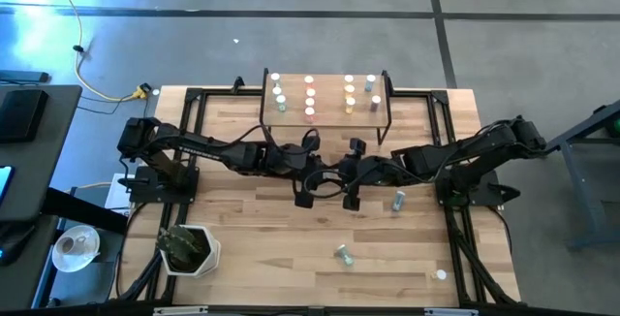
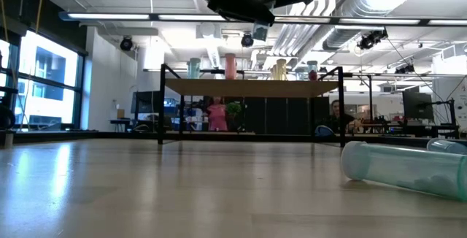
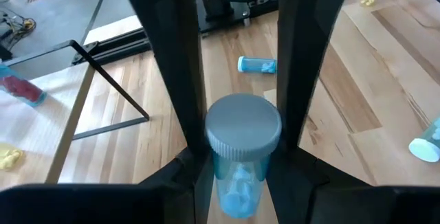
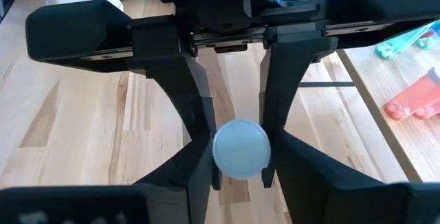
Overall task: Pick and place medicine bottles onto shelf by color
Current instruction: Align the blue pill bottle with the blue pill bottle
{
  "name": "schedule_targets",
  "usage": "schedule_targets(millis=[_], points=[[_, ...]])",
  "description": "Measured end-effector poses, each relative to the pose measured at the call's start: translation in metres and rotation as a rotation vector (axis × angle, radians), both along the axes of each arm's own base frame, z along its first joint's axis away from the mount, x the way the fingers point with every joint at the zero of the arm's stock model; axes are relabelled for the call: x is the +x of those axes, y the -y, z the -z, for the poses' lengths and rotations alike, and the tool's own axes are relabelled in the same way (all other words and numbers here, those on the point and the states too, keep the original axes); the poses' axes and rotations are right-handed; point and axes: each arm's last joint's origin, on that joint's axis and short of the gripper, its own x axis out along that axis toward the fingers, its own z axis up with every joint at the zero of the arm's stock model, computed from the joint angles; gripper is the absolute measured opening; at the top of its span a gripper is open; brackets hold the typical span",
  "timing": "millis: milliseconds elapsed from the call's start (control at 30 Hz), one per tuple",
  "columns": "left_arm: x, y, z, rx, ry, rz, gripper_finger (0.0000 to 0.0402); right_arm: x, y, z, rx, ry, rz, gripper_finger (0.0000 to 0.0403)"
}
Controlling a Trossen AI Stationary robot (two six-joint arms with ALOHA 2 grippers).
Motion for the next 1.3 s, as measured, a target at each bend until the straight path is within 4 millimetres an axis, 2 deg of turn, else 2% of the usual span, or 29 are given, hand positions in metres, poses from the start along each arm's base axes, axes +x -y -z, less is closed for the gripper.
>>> schedule_targets(millis=[167, 1300], points=[[0.0001, 0.0003, 0.0000, 0.002, 0.000, 0.002, 0.0106, 0.0002, 0.0008, 0.0000, 0.002, 0.000, 0.001, 0.0122], [0.0003, -0.0006, 0.0002, 0.008, 0.001, -0.014, 0.0106, 0.0003, 0.0011, 0.0000, 0.004, 0.000, -0.001, 0.0121]])
